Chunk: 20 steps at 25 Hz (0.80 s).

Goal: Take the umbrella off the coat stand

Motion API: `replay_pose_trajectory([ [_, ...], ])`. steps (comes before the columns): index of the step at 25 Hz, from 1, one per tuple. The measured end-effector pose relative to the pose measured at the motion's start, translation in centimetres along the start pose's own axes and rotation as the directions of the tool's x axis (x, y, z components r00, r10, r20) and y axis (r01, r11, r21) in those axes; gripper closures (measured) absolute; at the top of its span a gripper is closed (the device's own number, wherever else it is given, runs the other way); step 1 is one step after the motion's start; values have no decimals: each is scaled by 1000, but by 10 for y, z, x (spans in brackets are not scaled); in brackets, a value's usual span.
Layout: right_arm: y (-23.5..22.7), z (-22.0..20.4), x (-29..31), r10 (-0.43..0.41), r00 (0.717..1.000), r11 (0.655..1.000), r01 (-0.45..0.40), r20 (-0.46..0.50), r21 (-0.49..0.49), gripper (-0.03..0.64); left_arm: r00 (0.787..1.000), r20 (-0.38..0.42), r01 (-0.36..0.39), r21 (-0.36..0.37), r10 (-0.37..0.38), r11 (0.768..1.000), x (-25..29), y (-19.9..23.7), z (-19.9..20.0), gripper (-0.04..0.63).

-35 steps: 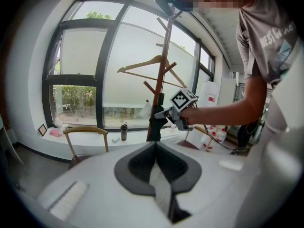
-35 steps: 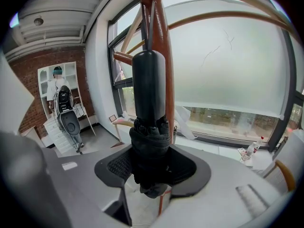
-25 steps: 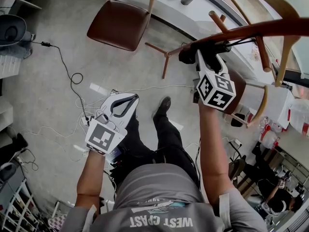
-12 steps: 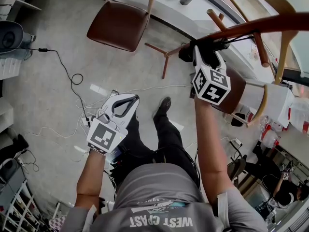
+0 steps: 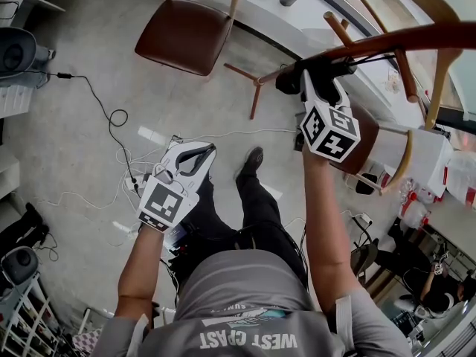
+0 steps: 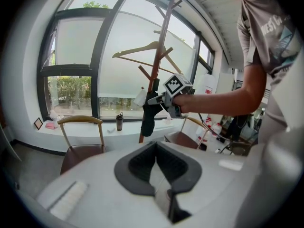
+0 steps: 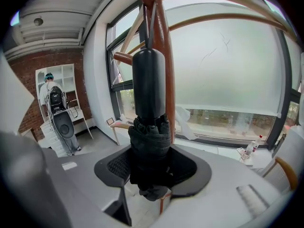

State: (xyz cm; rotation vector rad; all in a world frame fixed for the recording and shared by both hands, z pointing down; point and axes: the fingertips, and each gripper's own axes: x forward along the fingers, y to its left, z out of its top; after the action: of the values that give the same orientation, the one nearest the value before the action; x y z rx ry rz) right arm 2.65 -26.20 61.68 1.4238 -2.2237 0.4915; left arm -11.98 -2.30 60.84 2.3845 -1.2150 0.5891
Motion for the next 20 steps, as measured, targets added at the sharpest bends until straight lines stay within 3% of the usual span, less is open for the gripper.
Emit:
replay_pose_trajectory([
  [20, -9, -15, -40, 7, 1000, 998, -6, -14, 57, 399, 999, -15, 49, 22, -48, 999, 1, -31, -4, 594],
])
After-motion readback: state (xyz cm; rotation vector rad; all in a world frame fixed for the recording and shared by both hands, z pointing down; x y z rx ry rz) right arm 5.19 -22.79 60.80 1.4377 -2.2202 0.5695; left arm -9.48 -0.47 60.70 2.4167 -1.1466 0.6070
